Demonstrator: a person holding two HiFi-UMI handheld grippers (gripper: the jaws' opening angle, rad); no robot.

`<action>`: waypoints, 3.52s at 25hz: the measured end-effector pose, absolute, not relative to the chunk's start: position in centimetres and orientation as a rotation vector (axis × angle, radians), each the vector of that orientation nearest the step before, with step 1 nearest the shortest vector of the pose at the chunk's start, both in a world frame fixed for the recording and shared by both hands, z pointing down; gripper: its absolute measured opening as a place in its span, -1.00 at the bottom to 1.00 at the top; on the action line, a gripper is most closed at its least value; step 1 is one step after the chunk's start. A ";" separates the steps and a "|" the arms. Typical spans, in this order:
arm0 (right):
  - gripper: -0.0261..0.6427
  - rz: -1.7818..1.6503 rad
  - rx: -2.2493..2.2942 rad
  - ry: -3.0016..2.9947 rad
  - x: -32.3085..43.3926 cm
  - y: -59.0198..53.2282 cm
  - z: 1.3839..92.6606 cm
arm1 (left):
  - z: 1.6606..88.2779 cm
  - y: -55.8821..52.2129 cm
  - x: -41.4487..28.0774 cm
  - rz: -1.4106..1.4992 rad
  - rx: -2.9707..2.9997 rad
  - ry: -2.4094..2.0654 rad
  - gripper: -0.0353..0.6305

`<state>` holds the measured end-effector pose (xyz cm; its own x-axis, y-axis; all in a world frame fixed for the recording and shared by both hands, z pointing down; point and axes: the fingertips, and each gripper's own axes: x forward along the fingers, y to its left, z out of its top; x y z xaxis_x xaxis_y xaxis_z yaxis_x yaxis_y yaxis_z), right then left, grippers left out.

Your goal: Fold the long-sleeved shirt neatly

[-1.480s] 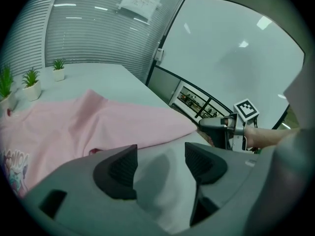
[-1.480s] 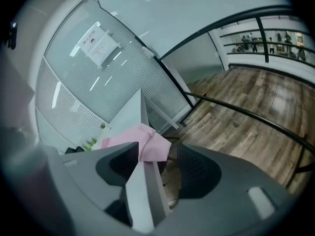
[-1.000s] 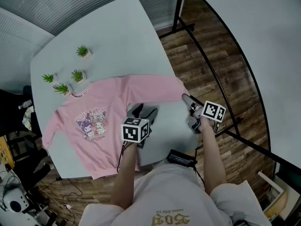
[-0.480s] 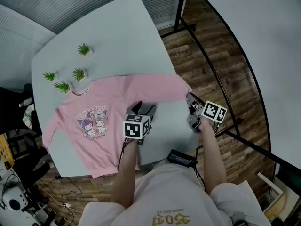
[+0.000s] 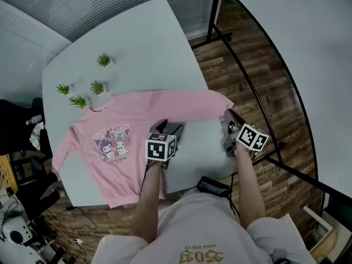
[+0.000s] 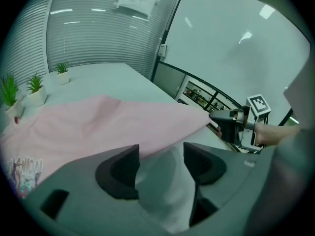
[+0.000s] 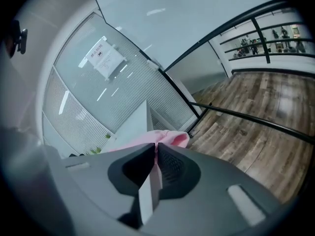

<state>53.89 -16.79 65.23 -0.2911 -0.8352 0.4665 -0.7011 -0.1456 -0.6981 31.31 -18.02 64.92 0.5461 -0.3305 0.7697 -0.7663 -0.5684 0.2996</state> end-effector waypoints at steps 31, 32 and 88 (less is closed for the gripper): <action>-0.83 -1.037 -1.799 2.258 48.7 -18.0 52.4 | 55.7 -18.1 23.7 0.727 2.216 -1.091 0.12; -0.83 -1.029 -1.786 2.275 48.1 -18.1 51.9 | 55.4 -18.1 23.2 0.719 2.212 -1.104 0.12; -0.83 -0.903 -1.563 2.577 12.2 -19.9 46.1 | 50.0 -16.3 -13.7 0.706 2.129 -1.347 0.13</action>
